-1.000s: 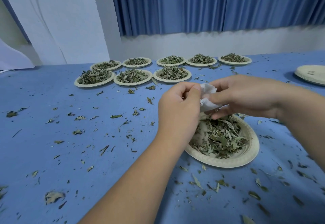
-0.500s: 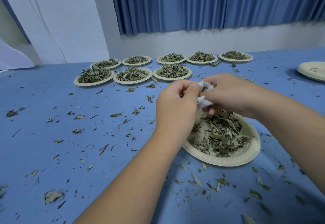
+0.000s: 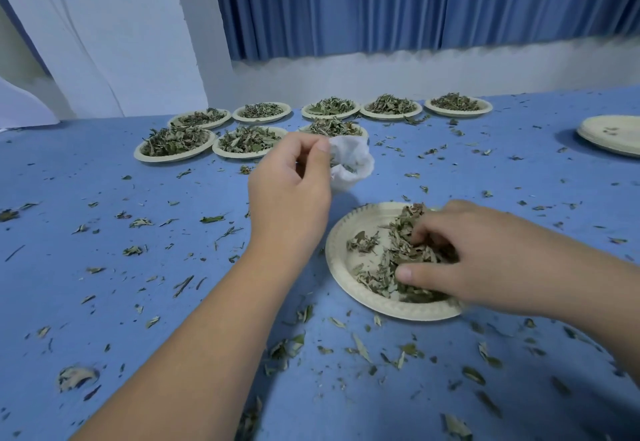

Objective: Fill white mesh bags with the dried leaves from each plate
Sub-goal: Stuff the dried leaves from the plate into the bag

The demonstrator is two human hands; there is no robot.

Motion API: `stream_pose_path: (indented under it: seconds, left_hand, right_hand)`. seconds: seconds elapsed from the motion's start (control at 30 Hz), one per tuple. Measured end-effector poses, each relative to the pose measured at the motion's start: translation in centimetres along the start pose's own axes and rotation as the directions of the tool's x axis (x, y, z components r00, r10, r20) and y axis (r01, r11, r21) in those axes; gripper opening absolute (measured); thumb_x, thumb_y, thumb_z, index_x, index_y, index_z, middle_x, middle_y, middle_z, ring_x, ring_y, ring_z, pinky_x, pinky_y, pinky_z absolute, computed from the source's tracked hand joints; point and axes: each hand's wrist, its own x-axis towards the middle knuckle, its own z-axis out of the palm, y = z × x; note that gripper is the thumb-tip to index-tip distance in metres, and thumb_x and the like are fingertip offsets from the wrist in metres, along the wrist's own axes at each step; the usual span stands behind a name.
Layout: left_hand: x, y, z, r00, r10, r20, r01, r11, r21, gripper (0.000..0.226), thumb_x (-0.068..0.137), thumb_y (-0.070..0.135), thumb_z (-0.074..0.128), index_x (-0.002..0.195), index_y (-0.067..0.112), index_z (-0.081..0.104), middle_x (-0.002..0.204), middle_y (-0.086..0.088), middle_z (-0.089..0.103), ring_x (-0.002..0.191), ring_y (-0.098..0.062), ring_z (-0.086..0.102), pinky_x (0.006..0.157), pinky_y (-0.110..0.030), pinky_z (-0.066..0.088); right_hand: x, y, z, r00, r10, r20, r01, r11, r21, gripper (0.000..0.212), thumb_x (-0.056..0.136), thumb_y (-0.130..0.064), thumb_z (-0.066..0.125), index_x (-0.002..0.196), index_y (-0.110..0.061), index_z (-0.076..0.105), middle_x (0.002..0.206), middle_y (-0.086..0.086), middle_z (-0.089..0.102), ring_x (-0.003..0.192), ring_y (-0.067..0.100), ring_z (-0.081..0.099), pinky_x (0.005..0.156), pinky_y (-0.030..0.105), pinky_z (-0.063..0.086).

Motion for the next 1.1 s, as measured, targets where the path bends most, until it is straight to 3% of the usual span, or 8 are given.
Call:
stream_pose_path:
  seconds: [0.1,0.3,0.5,0.77,0.9,1.1]
  left_hand:
    - [-0.2,0.0,-0.1,0.998,0.055,0.013,-0.055,0.997,0.060,0.026,0.097,0.021,0.055,0.077,0.037,0.059,0.069,0.025,0.060,0.068,0.004,0.053,0.061,-0.009,0.039]
    - [-0.5,-0.6,0.2,0.994,0.092,0.059,-0.099,0.987,0.129,0.021,0.097,0.020,0.055,0.080,0.032,0.062,0.070,0.019,0.059,0.065,0.002,0.052,0.062,-0.014,0.038]
    - [-0.4,-1.0,0.3,0.995,0.077,0.067,-0.086,0.987,0.133,0.024,0.097,0.019,0.055,0.078,0.034,0.061,0.065,0.027,0.058,0.064,0.004,0.051,0.059,-0.010,0.037]
    - [-0.4,-1.2,0.4,0.995,0.048,0.087,-0.058,0.992,0.115,0.026,0.097,0.020,0.055,0.076,0.036,0.060,0.065,0.028,0.057,0.061,0.005,0.050,0.057,-0.009,0.036]
    - [-0.4,-1.4,0.5,0.996,0.011,0.089,-0.020,0.995,0.099,0.023,0.097,0.021,0.056,0.078,0.031,0.063,0.062,0.023,0.056,0.058,0.003,0.048,0.055,-0.009,0.035]
    - [-0.8,-1.4,0.8,0.995,-0.048,0.091,0.041,0.996,0.074,0.023,0.096,0.023,0.057,0.076,0.032,0.063,0.067,0.014,0.061,0.060,0.002,0.050,0.057,-0.014,0.041]
  right_hand:
    - [-0.4,-0.5,0.3,1.000,-0.006,0.015,0.007,0.998,-0.065,0.065,0.069,-0.084,0.038,0.122,-0.046,0.045,0.109,-0.020,0.037,0.093,0.005,0.043,0.061,0.019,0.030]
    - [-1.1,-0.4,-0.5,0.996,-0.064,0.065,0.063,0.998,0.024,0.074,0.064,-0.086,0.035,0.128,-0.050,0.043,0.111,-0.024,0.035,0.115,0.003,0.033,0.085,0.027,0.033]
    - [-0.9,-0.2,-0.2,0.994,-0.076,0.074,0.076,0.997,-0.003,0.057,0.082,-0.068,0.050,0.135,-0.050,0.038,0.131,-0.017,0.038,0.119,0.008,0.040,0.080,0.025,0.031]
    - [-0.3,-0.8,0.7,0.992,-0.122,0.005,0.122,0.992,0.028,0.049,0.083,-0.054,0.062,0.130,-0.043,0.052,0.118,-0.013,0.045,0.114,0.011,0.047,0.086,0.027,0.042]
    - [-0.1,-1.1,0.7,0.992,-0.125,0.007,0.125,0.992,0.004,0.047,0.084,-0.051,0.064,0.129,-0.040,0.055,0.115,-0.012,0.052,0.109,0.011,0.050,0.081,0.025,0.042]
    - [0.4,-1.0,1.2,0.990,-0.140,-0.032,0.140,0.990,-0.022,0.034,0.083,-0.047,0.067,0.104,-0.019,0.068,0.095,0.002,0.066,0.090,0.020,0.061,0.074,0.035,0.052]
